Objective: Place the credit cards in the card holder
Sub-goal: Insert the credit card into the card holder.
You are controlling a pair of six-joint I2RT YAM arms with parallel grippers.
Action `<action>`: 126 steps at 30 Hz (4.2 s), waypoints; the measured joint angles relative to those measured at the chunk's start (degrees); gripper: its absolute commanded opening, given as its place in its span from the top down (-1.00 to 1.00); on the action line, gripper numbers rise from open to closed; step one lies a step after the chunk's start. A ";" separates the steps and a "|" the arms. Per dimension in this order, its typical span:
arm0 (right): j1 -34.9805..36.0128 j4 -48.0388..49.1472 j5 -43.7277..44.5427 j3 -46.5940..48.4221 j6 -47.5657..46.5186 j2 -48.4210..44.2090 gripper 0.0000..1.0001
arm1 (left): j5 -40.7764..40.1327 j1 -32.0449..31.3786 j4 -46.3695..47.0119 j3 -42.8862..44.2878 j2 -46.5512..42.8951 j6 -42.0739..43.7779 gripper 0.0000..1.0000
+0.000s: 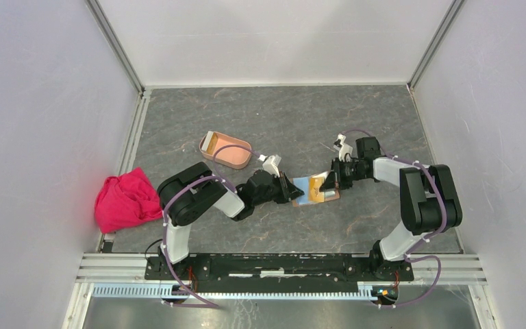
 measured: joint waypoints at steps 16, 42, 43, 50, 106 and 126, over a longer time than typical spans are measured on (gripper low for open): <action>0.94 0.57 -2.25 1.51 0.52 3.10 1.00 | 1.27 0.00 0.02 -0.04 0.02 0.02 0.56; 6.84 -5.99 1.75 9.40 -9.60 7.08 0.41 | 3.91 0.24 -4.15 0.96 -3.74 6.25 0.42; 7.08 -6.21 1.84 9.55 -10.10 7.08 0.38 | 3.96 0.26 -4.22 1.03 -4.35 6.45 0.44; 8.07 -8.07 2.64 10.71 -13.40 6.91 0.23 | 4.57 0.37 -2.56 2.71 -4.00 6.58 0.53; 14.71 -10.32 5.95 11.45 -35.67 1.79 0.29 | -0.85 1.60 11.21 -11.82 -8.26 -0.15 0.30; 15.72 -6.91 12.90 10.12 -33.40 1.22 0.99 | -8.50 -0.46 1.03 -10.84 -8.33 -5.92 0.28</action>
